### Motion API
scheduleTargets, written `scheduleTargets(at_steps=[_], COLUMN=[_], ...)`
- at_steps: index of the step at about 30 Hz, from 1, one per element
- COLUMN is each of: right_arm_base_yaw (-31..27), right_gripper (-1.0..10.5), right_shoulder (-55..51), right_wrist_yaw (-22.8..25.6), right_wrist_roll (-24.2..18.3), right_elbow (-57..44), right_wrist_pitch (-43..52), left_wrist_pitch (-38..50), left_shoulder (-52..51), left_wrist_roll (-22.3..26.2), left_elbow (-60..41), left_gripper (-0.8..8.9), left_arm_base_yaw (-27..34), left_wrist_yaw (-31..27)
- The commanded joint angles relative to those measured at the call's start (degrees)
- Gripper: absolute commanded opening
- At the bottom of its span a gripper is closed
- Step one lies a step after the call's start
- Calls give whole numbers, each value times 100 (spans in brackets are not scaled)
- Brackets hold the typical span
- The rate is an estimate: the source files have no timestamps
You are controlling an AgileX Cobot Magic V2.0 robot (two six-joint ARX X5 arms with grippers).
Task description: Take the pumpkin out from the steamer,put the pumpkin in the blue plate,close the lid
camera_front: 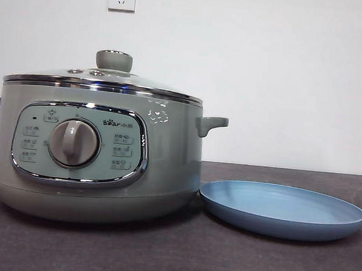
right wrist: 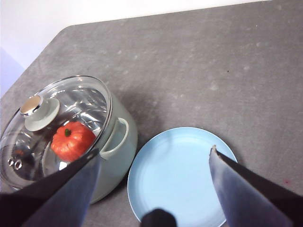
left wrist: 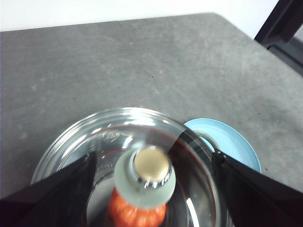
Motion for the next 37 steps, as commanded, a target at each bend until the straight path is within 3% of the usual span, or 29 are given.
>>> scheduleTargets(at_steps=[1, 10, 24, 31, 37], right_arm_base_yaw=[11, 11, 11, 9, 9], right_gripper=[382, 382, 382, 382, 382], right_shoulder=[4, 17, 46, 48, 48], right_wrist_yaw=[-9, -2, -2, 13, 9], right_wrist_roll=[26, 24, 24, 24, 26], right_elbow=[15, 15, 15, 15, 15], right_wrist_pitch=[-2, -15, -136, -136, -131], left_wrist_pitch=[-35, -214, -407, -481, -428], left_shoulder=[468, 1506, 1829, 1829, 1823], left_wrist_roll=[177, 409, 555, 614, 619], left_elbow=[262, 507, 507, 507, 509], left_gripper=[409, 409, 396, -18, -9], left_arm_base_yaw=[-319, -984, -1097, -1097, -1097], left_wrist_yaw=[-295, -1158, -1357, -1305, -1311])
